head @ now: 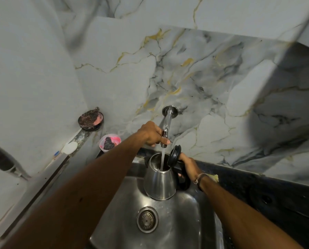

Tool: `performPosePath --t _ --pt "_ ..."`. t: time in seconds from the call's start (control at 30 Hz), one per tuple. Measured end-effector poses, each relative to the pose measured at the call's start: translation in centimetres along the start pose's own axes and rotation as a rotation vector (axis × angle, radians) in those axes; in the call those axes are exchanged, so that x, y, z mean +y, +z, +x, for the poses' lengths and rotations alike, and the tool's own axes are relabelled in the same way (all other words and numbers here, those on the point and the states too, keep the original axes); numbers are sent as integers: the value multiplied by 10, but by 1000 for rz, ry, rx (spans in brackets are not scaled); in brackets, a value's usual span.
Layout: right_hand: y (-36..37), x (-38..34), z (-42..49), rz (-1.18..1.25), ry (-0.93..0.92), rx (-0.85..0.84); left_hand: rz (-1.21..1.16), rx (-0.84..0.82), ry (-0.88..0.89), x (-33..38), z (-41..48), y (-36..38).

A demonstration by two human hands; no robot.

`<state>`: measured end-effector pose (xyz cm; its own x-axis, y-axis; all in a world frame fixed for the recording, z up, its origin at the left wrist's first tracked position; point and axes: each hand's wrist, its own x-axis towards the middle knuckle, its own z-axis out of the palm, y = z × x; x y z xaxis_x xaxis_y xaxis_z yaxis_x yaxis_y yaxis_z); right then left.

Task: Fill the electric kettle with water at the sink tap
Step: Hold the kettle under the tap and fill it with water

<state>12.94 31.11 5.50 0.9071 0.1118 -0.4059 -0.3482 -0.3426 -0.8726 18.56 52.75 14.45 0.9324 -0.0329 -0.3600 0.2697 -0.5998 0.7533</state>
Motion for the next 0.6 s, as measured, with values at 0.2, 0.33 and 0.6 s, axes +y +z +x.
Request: performPosePath --t 0.2,0.33,0.6 --pt "2 -4 -4 42 24 12 48 -25 -36 1 7 -1" --pt "2 -5 -2 44 24 8 91 -45 -58 3 12 -2" --pt "0 -8 -3 20 -9 50 157 -26 -87 3 18 -1"
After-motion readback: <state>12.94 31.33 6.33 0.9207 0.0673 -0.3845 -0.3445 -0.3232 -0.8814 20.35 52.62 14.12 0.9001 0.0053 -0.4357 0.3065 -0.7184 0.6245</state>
